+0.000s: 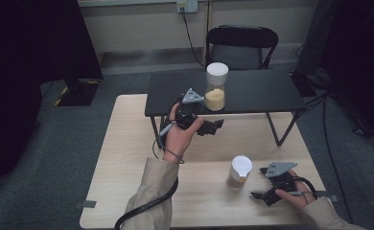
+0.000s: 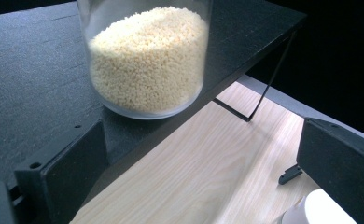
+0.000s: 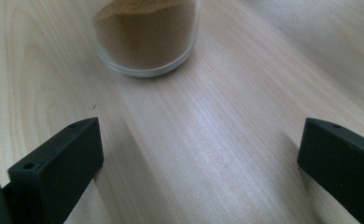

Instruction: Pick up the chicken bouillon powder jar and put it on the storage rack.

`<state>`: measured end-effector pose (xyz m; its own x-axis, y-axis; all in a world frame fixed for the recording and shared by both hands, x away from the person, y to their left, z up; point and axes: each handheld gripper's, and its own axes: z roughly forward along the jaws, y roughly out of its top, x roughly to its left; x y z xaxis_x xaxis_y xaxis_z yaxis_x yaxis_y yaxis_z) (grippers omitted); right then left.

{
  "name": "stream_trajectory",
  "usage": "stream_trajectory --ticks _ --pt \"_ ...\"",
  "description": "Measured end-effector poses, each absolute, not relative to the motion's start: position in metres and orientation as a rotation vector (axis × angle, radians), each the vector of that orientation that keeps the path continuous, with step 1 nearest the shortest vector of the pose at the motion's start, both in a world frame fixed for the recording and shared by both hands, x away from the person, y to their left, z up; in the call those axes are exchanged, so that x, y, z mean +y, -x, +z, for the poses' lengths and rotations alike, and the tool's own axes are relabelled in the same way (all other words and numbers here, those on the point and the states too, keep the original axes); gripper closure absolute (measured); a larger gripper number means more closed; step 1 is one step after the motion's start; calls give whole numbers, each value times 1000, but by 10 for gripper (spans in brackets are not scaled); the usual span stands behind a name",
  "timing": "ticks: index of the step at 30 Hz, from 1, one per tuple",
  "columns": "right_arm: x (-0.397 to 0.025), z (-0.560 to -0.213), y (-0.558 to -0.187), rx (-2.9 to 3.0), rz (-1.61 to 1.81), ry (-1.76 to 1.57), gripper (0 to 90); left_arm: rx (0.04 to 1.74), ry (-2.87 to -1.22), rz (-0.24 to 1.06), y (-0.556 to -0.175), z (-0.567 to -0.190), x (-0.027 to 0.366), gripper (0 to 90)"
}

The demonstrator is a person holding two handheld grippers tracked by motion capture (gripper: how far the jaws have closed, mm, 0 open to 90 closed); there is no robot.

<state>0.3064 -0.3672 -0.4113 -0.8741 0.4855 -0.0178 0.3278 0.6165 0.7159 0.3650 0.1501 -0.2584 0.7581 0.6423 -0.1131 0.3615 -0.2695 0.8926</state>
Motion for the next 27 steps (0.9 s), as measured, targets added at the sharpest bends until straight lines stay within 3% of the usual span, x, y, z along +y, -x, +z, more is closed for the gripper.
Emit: stream_trajectory --ticks 27 --pt "-367 -411 -306 2631 1102 -672 0 776 -1908 335 -352 -295 175 11"
